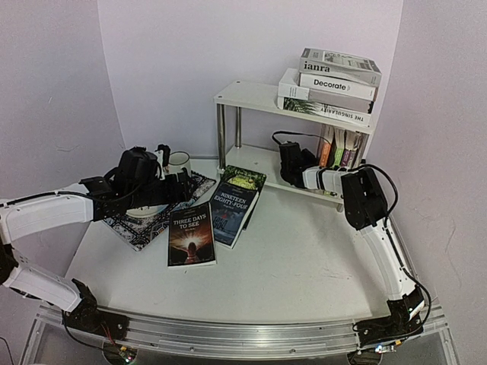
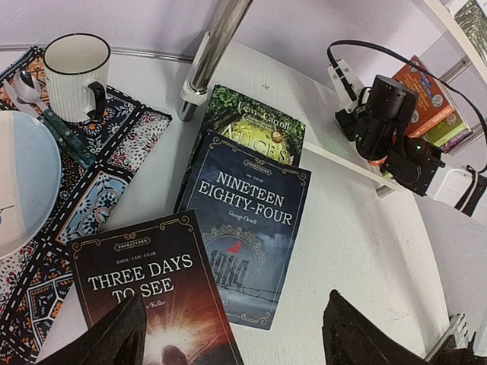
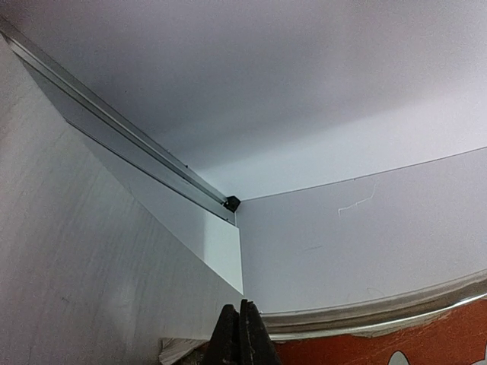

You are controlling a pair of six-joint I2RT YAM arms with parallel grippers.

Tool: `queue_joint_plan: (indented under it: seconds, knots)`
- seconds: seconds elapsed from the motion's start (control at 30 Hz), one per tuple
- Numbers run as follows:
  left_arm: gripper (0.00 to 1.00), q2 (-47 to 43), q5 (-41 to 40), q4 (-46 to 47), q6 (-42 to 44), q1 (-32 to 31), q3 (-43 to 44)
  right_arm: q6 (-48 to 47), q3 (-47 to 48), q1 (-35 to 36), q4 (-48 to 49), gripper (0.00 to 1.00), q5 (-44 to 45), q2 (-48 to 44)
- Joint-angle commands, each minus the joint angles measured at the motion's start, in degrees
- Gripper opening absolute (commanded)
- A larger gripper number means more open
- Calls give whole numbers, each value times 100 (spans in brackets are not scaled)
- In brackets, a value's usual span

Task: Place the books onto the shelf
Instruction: Adjust the book on the shelf.

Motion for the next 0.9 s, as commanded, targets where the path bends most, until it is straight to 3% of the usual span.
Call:
queue_joint_plan:
  seconds: [0.0, 0.57, 0.87]
  knots:
    - [81, -205, 43, 149, -38, 30, 40, 294, -327, -42, -521, 0, 310, -221]
    - [80, -232, 70, 158, -97, 27, 25, 725, -801, -39, -654, 0, 30, -623]
    - [81, -271, -55, 153, -58, 30, 42, 792, -336, 115, -700, 1, -1046, -840]
